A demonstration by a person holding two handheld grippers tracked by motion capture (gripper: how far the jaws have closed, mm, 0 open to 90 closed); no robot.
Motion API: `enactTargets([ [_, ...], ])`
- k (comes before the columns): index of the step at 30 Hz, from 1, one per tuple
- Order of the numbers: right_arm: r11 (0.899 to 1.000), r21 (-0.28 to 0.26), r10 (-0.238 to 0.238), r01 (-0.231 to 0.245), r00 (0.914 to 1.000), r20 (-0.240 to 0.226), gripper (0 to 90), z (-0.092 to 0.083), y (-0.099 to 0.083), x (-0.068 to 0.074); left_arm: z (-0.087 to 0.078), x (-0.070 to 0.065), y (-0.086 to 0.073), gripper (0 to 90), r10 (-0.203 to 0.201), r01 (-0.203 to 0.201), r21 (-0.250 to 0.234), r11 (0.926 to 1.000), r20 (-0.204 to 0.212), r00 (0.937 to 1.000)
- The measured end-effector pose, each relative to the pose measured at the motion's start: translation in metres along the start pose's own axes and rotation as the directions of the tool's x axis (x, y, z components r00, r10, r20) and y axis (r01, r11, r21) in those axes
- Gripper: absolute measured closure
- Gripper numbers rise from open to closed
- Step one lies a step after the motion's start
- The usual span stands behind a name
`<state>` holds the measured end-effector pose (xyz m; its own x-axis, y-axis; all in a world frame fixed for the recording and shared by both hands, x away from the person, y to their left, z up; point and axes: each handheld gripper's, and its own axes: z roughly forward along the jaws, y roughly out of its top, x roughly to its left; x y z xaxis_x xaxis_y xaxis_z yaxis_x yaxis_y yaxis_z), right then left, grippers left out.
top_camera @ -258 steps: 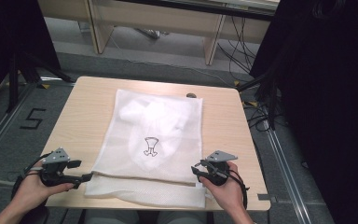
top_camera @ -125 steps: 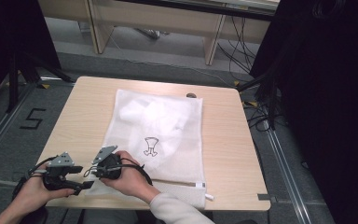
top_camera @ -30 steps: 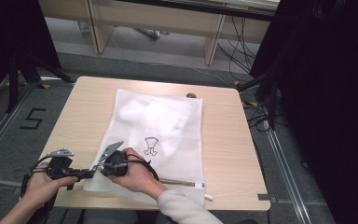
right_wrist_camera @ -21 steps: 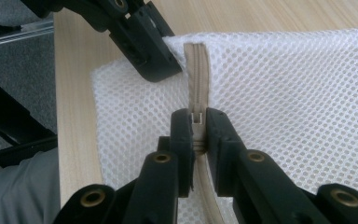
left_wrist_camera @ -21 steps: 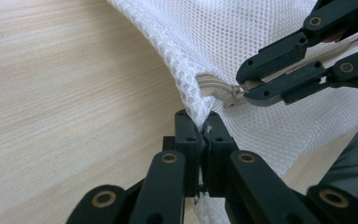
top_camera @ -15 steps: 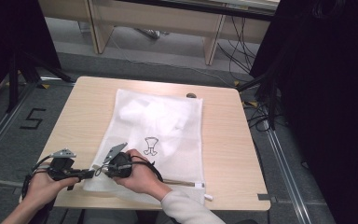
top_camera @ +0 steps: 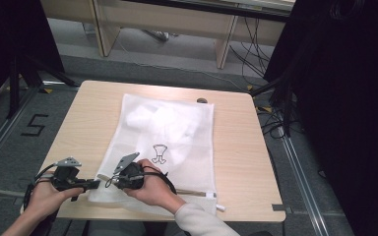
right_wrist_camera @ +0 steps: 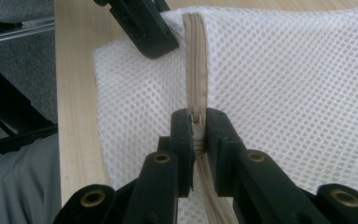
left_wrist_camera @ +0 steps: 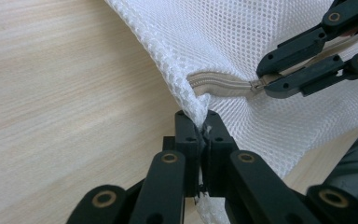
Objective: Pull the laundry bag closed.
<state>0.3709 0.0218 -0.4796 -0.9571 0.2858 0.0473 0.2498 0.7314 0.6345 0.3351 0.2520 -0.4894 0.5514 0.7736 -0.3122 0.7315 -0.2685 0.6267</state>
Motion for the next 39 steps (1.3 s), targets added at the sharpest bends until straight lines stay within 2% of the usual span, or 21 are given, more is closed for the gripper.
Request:
enactTargets([
  [1, 1.000, 0.003, -0.012, 0.012, 0.9999, 0.000, 82.5, 0.000, 0.000, -0.001, 0.001, -0.001, -0.001, 86.5, -0.006, 0.006, -0.022, 0.9997, -0.007, 1.0000],
  [2, 1.000, 0.000, -0.031, 0.031, 0.9995, 0.001, 82.5, 0.000, 0.000, -0.003, 0.001, -0.001, -0.001, 86.5, -0.006, 0.006, -0.023, 0.9997, -0.007, 1.0000],
  [3, 1.000, 0.000, -0.008, 0.008, 0.9999, 0.008, 82.5, -0.001, -0.001, -0.002, 0.000, 0.000, 0.000, 86.5, -0.004, 0.004, -0.008, 1.0000, -0.011, 0.9999],
  [4, 1.000, 0.002, -0.011, 0.011, 0.9999, -0.001, 82.5, -0.001, -0.002, -0.003, -0.001, 0.000, 0.000, 86.4, -0.003, 0.003, 0.000, 1.0000, -0.003, 1.0000],
  [8, 1.000, 0.015, -0.004, 0.004, 1.0000, 0.001, 82.5, -0.003, -0.005, -0.004, 0.000, 0.001, 0.000, 86.4, -0.002, 0.002, 0.002, 1.0000, -0.005, 1.0000],
  [9, 1.000, 0.019, 0.001, -0.001, 1.0000, 0.000, 82.6, -0.003, -0.006, -0.004, 0.001, 0.000, 0.000, 86.4, -0.019, 0.019, -0.012, 0.9998, -0.011, 0.9998],
  [11, 1.000, 0.010, -0.028, 0.028, 0.9996, -0.006, 82.6, -0.003, -0.006, -0.007, 0.001, 0.001, 0.000, 86.4, -0.018, 0.017, -0.011, 0.9998, -0.012, 0.9998],
  [13, 1.000, 0.012, -0.019, 0.019, 0.9998, -0.004, 82.5, -0.004, -0.007, -0.006, 0.001, 0.001, 0.000, 86.4, -0.019, 0.019, -0.013, 0.9997, -0.016, 0.9997],
  [14, 1.000, 0.024, -0.005, 0.005, 1.0000, -0.004, 82.5, -0.005, -0.007, -0.006, 0.001, 0.001, 0.000, 86.3, -0.018, 0.018, -0.011, 0.9998, -0.010, 0.9998],
  [15, 1.000, 0.026, 0.004, -0.004, 1.0000, -0.004, 82.5, -0.006, -0.008, -0.006, 0.000, 0.003, 0.000, 86.3, 0.006, -0.005, 0.011, 0.9999, -0.009, 0.9999],
  [19, 0.999, 0.035, 0.002, -0.002, 1.0000, -0.008, 82.5, -0.008, -0.011, -0.009, 0.000, 0.003, -0.001, 86.3, 0.006, -0.006, 0.007, 1.0000, -0.016, 0.9999],
  [20, 0.999, 0.030, 0.017, -0.017, 0.9998, -0.009, 82.5, -0.007, -0.012, -0.008, 0.000, 0.002, -0.001, 86.3, 0.009, -0.009, 0.006, 0.9999, -0.021, 0.9997],
  [21, 0.999, 0.036, 0.007, -0.007, 1.0000, -0.007, 82.6, -0.008, -0.012, -0.009, 0.001, 0.002, -0.001, 86.3, 0.004, -0.004, -0.004, 1.0000, -0.026, 0.9996],
  [24, 0.999, 0.037, -0.005, 0.005, 1.0000, -0.007, 82.5, -0.009, -0.012, -0.009, 0.000, 0.003, -0.001, 86.3, 0.005, -0.005, 0.010, 0.9999, -0.014, 0.9999],
  [31, 0.999, 0.040, 0.006, -0.006, 1.0000, -0.006, 82.5, -0.012, -0.013, -0.010, 0.000, 0.004, -0.001, 86.3, 0.003, -0.003, 0.004, 1.0000, -0.022, 0.9998],
  [32, 0.999, 0.038, 0.005, -0.005, 0.9999, -0.010, 82.5, -0.012, -0.015, -0.011, 0.001, 0.003, -0.001, 86.3, -0.019, 0.019, -0.015, 0.9997, -0.030, 0.9994],
  [33, 0.999, 0.042, 0.002, -0.002, 1.0000, -0.007, 82.6, -0.013, -0.015, -0.012, -0.001, 0.005, -0.001, 86.3, 0.004, -0.004, 0.007, 1.0000, -0.027, 0.9996],
  [35, 0.999, 0.045, 0.016, -0.016, 0.9999, -0.006, 82.6, -0.014, -0.016, -0.012, -0.001, 0.005, -0.001, 86.3, -0.002, 0.002, 0.002, 1.0000, -0.023, 0.9997],
  [39, 0.999, 0.039, -0.007, 0.007, 0.9999, -0.008, 82.5, -0.014, -0.017, -0.014, -0.001, 0.005, -0.001, 86.3, 0.000, 0.000, 0.008, 1.0000, -0.027, 0.9996],
])
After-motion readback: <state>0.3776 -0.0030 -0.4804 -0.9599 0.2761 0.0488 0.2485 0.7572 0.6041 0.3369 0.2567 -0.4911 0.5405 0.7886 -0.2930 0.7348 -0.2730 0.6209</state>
